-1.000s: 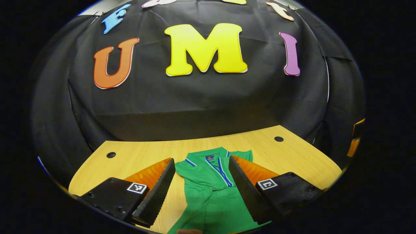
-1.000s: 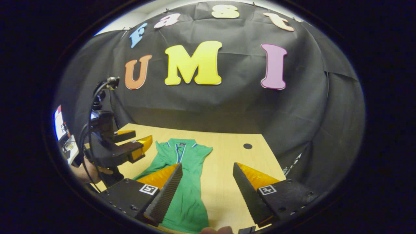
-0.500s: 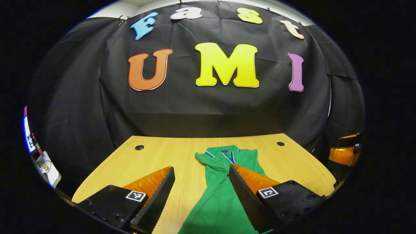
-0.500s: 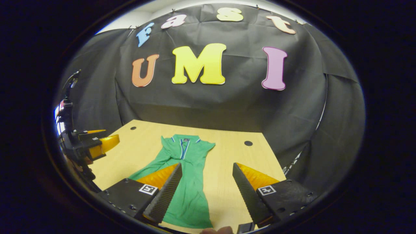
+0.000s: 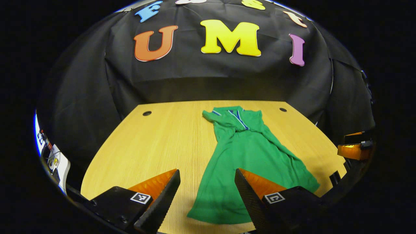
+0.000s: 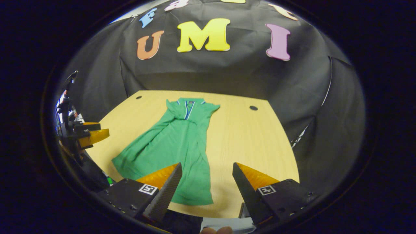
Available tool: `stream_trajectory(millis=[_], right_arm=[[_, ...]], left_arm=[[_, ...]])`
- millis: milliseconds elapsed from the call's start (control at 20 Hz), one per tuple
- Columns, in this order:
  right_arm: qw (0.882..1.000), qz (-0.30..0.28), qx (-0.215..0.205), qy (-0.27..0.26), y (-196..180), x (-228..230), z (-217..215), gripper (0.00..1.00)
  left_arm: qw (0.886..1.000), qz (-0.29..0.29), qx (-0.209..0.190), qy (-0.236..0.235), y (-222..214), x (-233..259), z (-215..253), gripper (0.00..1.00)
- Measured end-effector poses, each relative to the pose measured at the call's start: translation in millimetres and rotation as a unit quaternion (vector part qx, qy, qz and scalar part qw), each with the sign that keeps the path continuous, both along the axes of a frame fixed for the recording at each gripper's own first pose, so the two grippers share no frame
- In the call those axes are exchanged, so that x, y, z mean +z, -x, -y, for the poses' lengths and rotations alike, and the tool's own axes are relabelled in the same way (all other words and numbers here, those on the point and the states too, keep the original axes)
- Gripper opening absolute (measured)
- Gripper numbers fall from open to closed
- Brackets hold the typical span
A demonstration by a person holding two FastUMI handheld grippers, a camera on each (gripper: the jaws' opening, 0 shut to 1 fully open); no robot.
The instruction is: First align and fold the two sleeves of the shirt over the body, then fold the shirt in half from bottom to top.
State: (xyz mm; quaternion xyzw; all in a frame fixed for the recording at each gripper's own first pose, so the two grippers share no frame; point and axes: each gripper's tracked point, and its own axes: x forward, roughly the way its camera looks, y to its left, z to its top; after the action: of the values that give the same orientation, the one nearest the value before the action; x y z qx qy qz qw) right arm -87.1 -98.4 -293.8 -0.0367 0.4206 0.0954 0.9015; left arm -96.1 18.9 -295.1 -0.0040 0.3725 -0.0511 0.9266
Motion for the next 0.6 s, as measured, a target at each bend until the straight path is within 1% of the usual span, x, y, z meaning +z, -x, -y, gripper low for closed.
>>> stream_trajectory(millis=[50,150,300,500,600], right_arm=[[1.000,-0.026,-0.005,0.000,8,-16,6,0.96],[0.997,-0.071,-0.019,-0.001,22,-41,18,0.96],[0.992,-0.126,-0.027,0.007,38,-70,23,0.96],[0.985,-0.172,-0.014,0.024,47,-91,20,0.96],[0.982,-0.186,-0.012,0.027,49,-102,17,0.96]], left_arm=[[1.000,-0.026,-0.012,0.002,12,-15,1,1.00],[0.997,-0.071,-0.016,-0.004,33,-41,-11,1.00],[0.992,-0.128,0.004,0.007,56,-71,-27,1.00],[0.985,-0.171,0.009,0.006,58,-100,-33,1.00],[0.983,-0.181,0.003,0.002,54,-108,-30,1.00]])
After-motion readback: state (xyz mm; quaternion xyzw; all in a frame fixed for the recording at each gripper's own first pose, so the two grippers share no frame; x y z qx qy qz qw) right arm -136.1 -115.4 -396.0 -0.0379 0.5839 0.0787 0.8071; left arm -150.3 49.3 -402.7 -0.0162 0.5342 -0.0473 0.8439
